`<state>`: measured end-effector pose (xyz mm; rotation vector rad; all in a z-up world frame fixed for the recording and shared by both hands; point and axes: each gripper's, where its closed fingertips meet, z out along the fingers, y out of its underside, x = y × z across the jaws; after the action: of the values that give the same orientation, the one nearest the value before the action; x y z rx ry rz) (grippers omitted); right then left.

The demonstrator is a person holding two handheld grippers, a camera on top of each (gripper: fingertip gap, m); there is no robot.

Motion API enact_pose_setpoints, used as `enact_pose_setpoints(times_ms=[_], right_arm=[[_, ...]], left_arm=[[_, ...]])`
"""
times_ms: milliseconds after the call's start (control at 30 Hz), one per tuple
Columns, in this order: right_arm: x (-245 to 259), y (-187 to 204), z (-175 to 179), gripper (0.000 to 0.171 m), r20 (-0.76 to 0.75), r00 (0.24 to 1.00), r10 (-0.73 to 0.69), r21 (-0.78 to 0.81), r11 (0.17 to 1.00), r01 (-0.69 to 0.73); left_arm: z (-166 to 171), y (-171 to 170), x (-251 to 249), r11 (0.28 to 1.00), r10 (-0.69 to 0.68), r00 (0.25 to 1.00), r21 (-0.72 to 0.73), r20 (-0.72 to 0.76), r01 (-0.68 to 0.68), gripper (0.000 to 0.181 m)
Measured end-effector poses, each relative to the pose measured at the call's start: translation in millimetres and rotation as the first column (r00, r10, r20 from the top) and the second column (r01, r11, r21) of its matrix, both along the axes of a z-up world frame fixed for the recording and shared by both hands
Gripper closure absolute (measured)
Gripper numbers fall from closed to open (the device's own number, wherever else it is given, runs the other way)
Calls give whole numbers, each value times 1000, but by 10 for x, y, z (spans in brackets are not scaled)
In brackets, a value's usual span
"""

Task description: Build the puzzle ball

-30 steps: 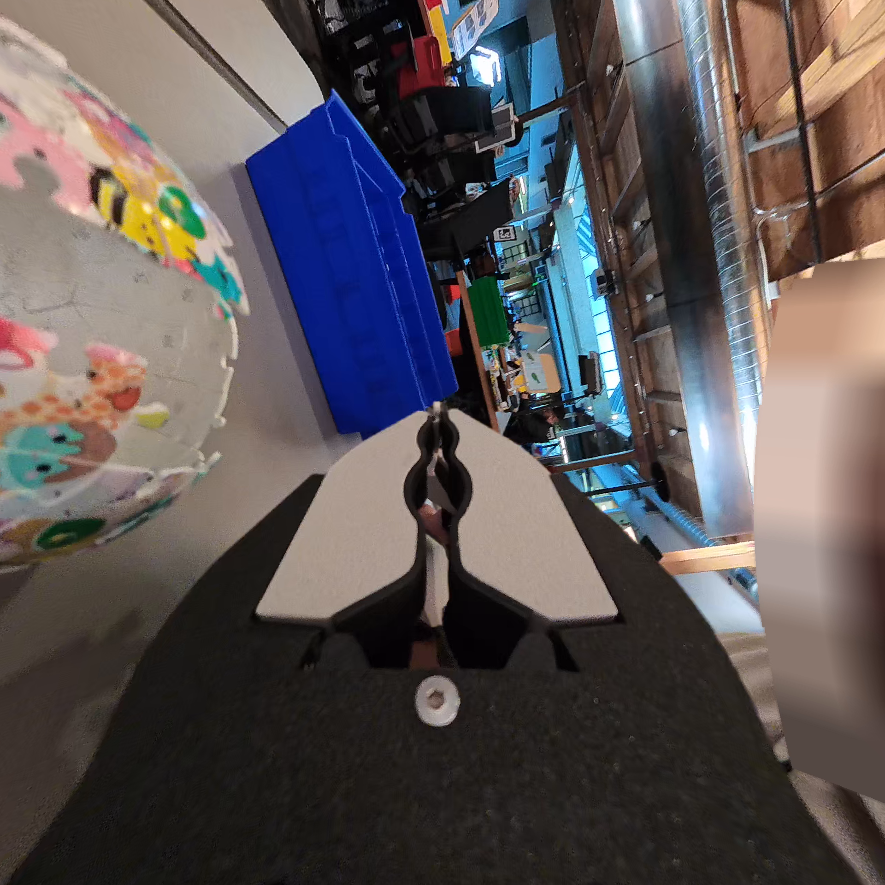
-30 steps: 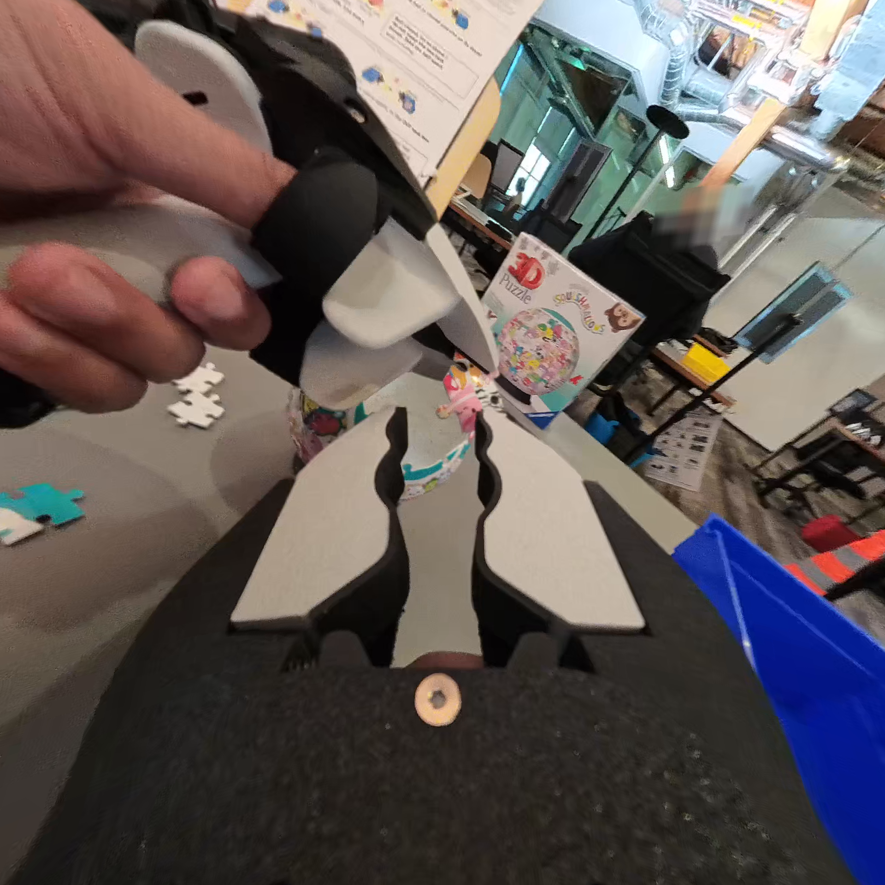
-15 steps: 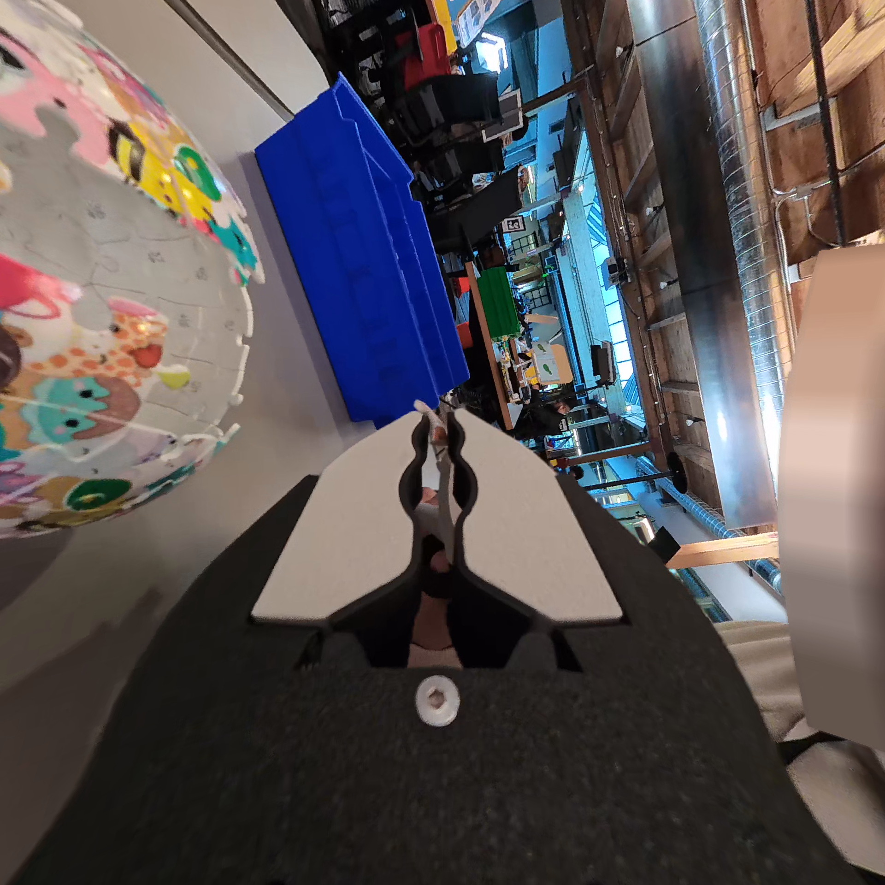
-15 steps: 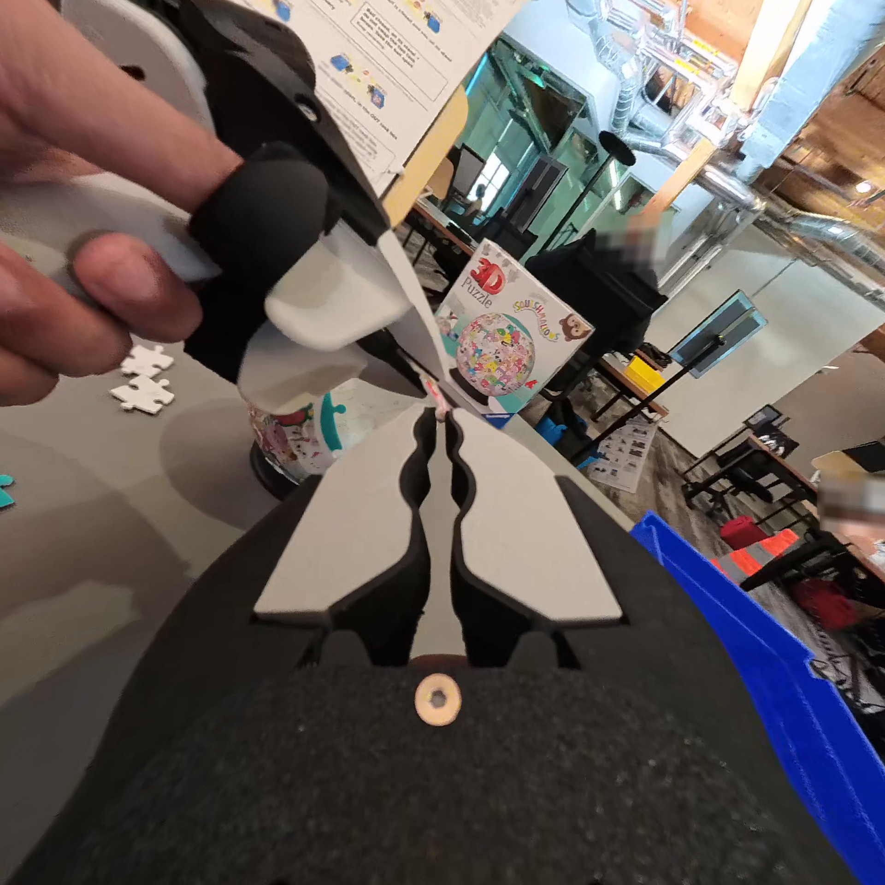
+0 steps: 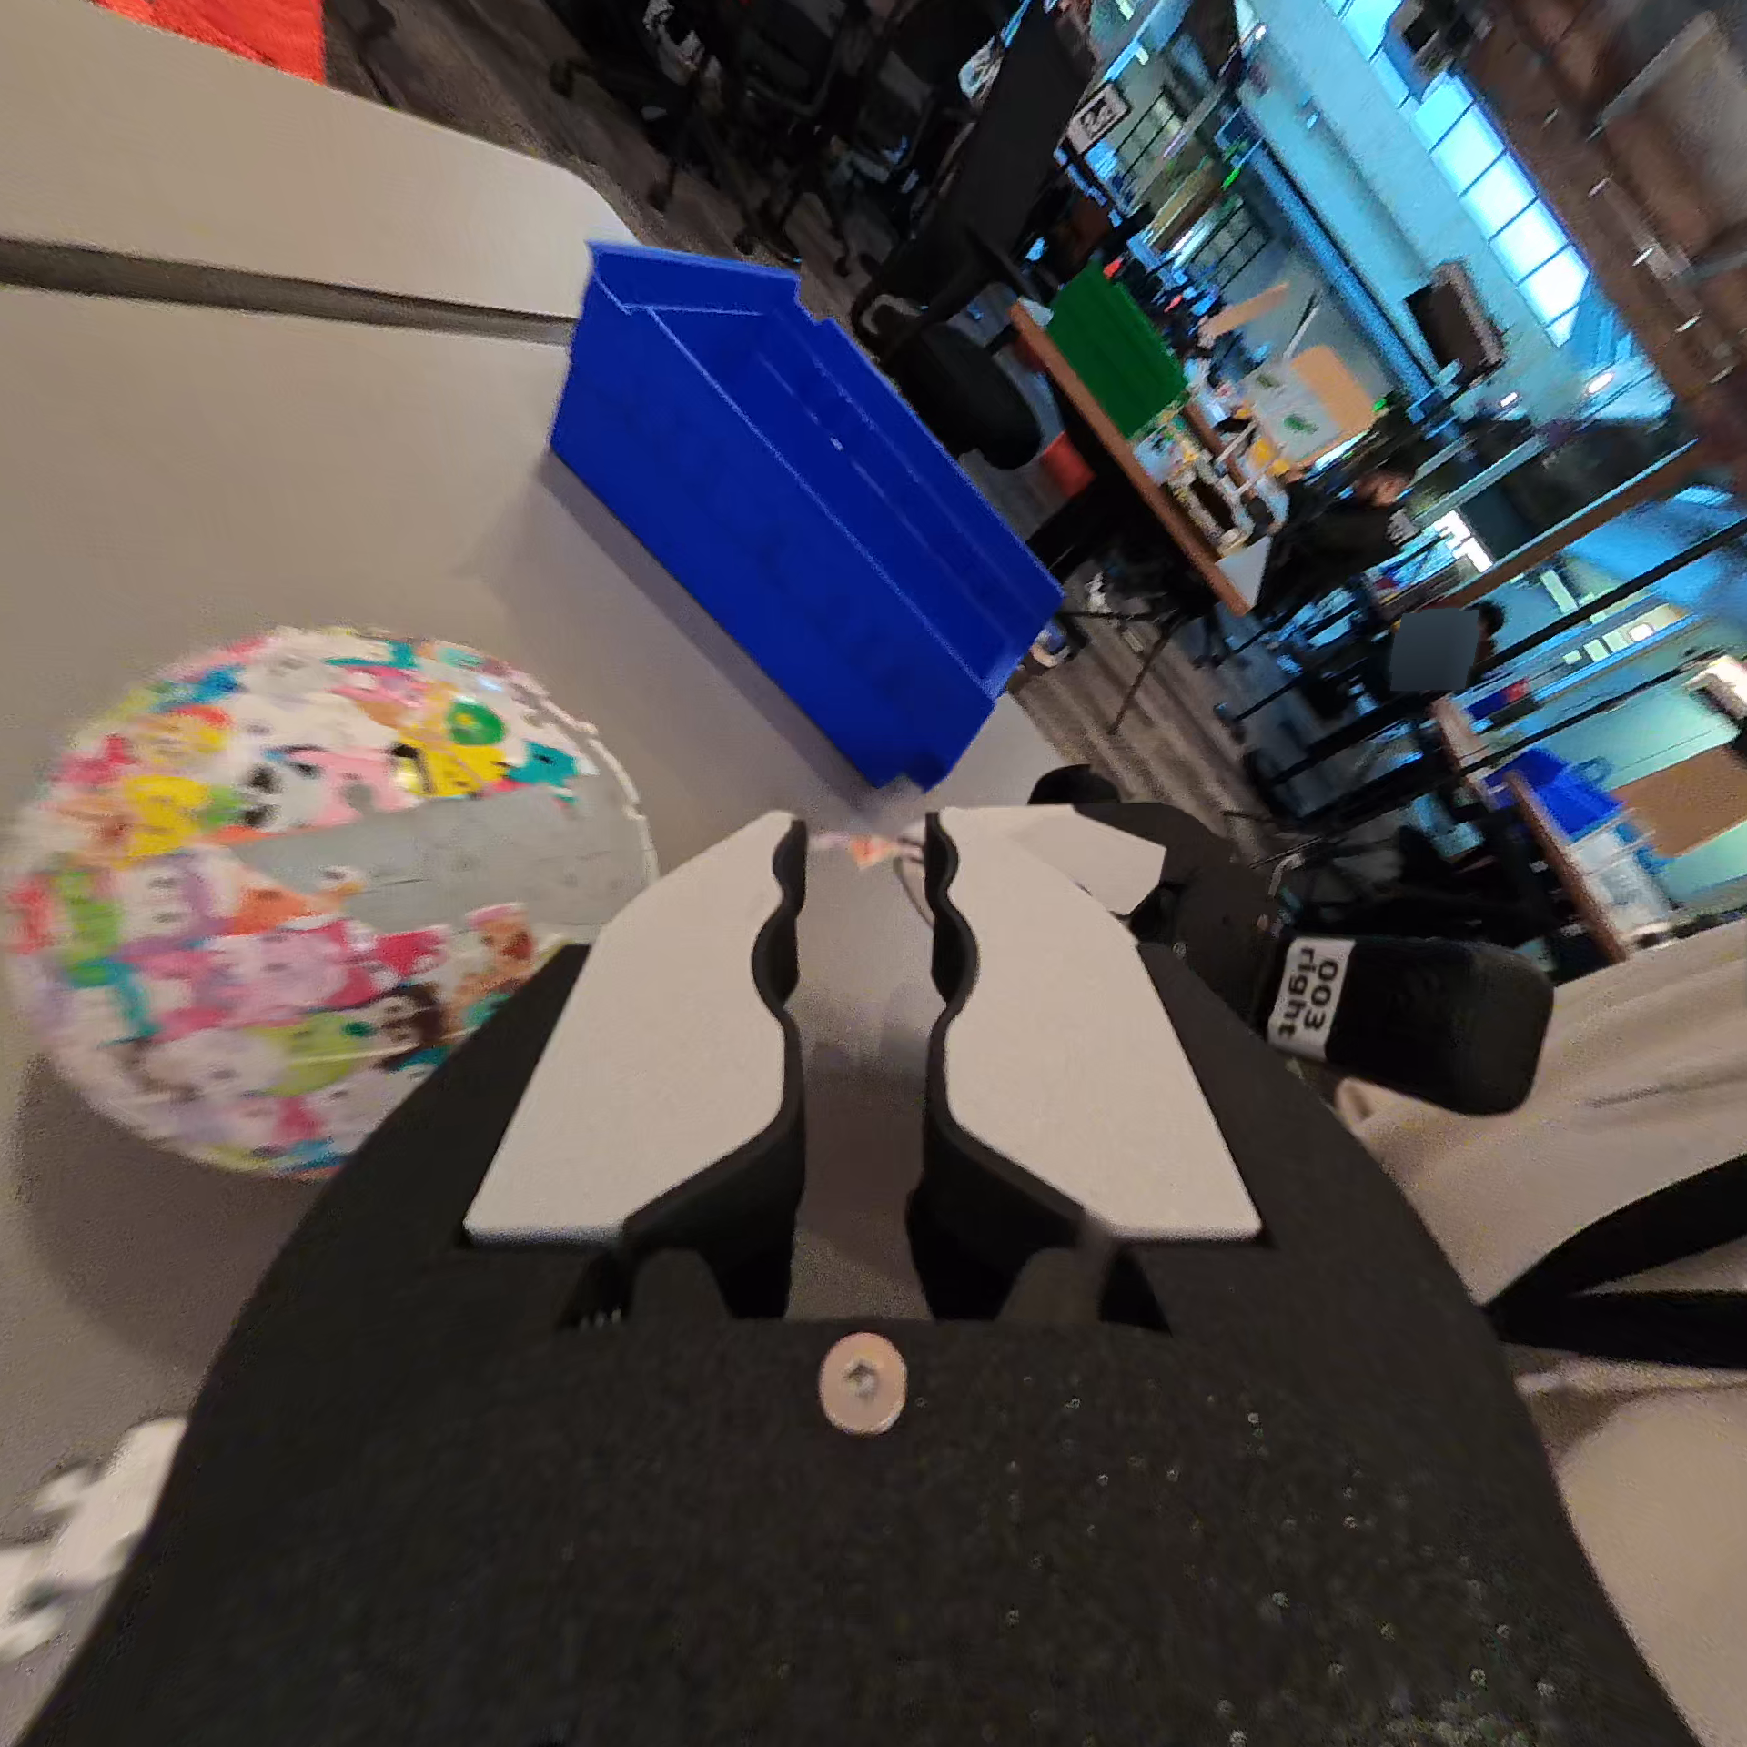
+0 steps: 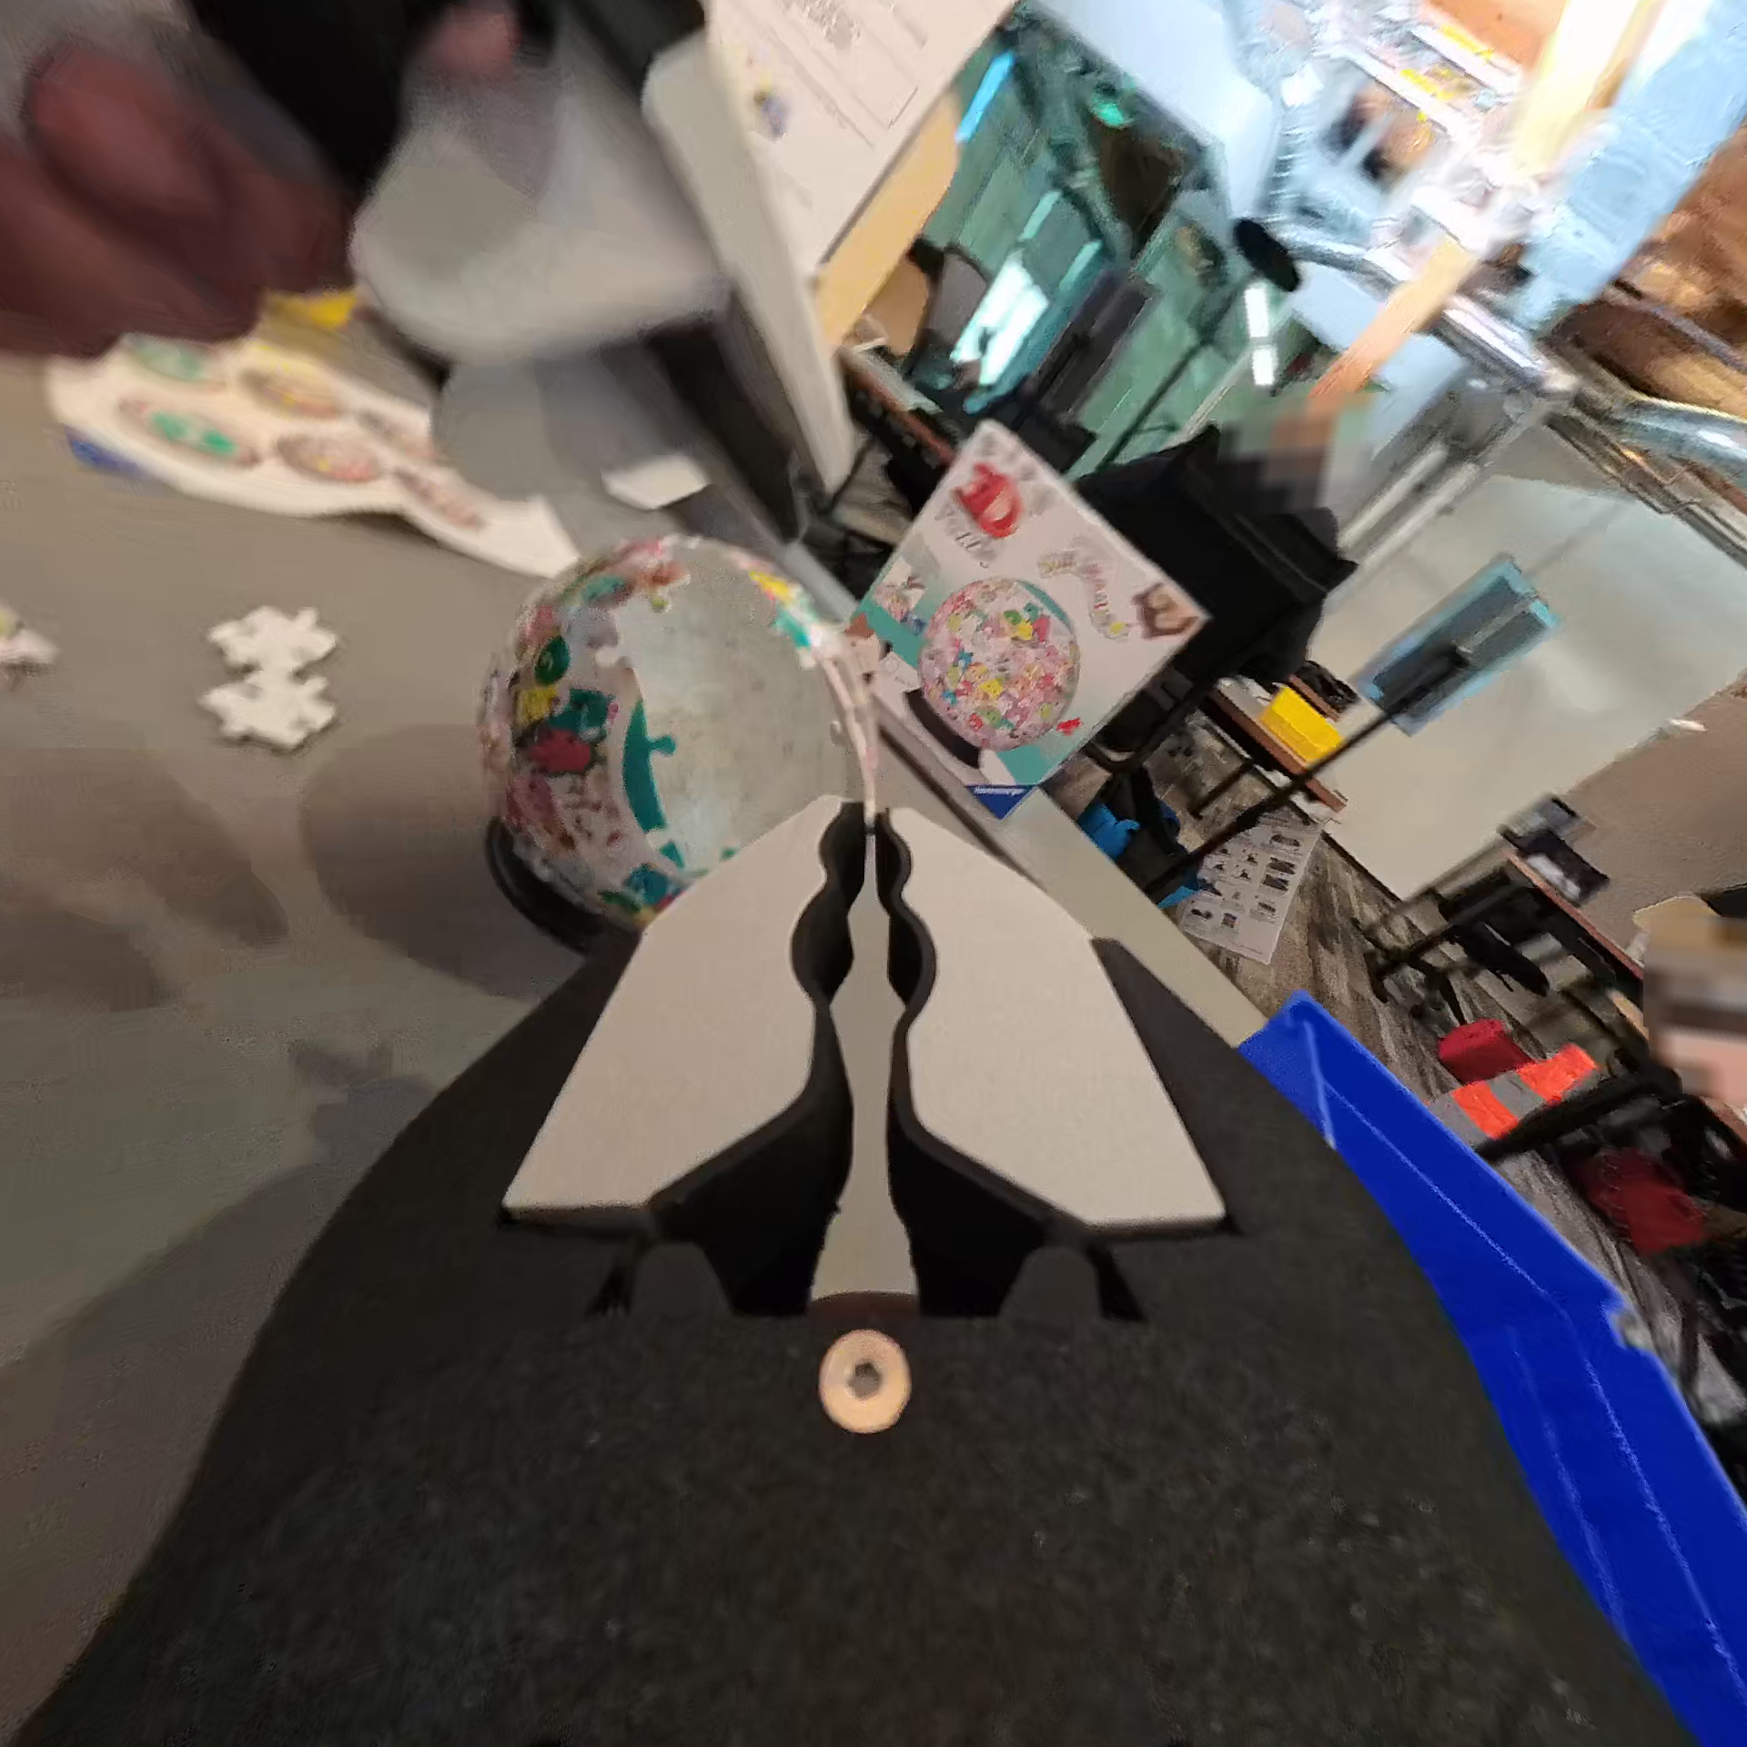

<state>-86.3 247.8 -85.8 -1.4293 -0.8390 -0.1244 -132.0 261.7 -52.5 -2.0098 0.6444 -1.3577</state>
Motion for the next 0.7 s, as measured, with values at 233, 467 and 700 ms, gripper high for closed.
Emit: enact_pose_setpoints(times_ms=[233,467,700], right_arm=[[-243,-181,-764,169,272,909,314,-284,929,-236],[-485,-352,-1032,129,83,912,401,-548,783,-295],[-87,5,-888,76,-463,862,205,-725,471,-502]], left_arm=[[-274,329,-575,992,63,954,122,-294,-28,141],[-583,390,-717,999,-32,912,28,-410,47,116],[-591,413,-674,992,-127,928,-43,-349,119,104]])
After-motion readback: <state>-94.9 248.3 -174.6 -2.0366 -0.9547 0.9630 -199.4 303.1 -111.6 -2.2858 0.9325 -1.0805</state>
